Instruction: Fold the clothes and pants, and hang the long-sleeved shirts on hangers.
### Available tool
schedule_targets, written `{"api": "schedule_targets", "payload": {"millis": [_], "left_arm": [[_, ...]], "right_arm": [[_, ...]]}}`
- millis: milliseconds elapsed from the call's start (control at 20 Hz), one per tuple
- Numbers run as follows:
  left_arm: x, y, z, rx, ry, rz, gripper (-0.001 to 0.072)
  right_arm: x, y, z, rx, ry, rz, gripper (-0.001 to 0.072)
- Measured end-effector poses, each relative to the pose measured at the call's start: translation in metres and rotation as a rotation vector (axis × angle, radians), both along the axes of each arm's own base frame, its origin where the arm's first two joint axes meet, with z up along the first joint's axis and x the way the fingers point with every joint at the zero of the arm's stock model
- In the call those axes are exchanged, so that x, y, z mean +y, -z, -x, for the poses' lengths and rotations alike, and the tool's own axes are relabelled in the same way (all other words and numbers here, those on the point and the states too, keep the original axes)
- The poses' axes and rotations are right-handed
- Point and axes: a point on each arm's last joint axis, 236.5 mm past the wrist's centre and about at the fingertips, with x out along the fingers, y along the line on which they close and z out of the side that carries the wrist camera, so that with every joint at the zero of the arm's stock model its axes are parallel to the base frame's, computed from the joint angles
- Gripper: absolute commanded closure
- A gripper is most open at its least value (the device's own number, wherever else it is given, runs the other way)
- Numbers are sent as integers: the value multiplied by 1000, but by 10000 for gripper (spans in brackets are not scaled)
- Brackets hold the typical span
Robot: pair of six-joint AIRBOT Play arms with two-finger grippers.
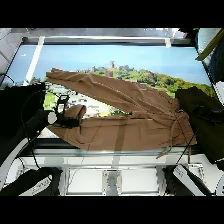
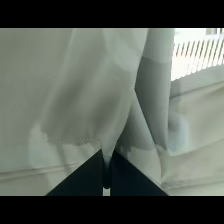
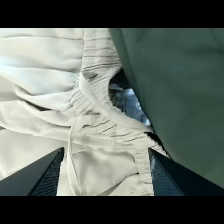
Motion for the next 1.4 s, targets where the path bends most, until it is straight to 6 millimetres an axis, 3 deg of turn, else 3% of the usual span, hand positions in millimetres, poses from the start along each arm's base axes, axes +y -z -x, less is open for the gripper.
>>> {"api": "schedule_targets", "payload": {"millis": [250, 500, 600, 700, 850, 1100, 1150, 1250, 1400], "left_arm": [[13, -43, -36, -93, 50, -92, 697], [67, -119, -83, -227, 161, -403, 697], [87, -139, -101, -255, 190, -508, 697], [105, -143, -113, -236, 213, -583, 698], [136, -128, -122, -147, 245, -676, 699], [189, -104, -118, 21, 208, -759, 699], [197, -104, -117, 41, 193, -766, 699], [210, -111, -113, 73, 157, -779, 699], [222, -140, -108, 100, 85, -791, 699]], "right_arm": [[4, 1, 4, 15, -10, -15, 120], [6, 1, 5, 20, -14, -22, 120], [7, 1, 4, 16, -14, -26, 120], [10, -1, 2, 7, -13, -40, 120], [13, -4, -2, -12, -10, -60, 121], [16, -8, -8, -38, 6, -78, 127], [16, -8, -9, -42, 11, -81, 162], [15, -9, -11, -50, 21, -85, 163], [15, -11, -14, -62, 29, -89, 162]]}}
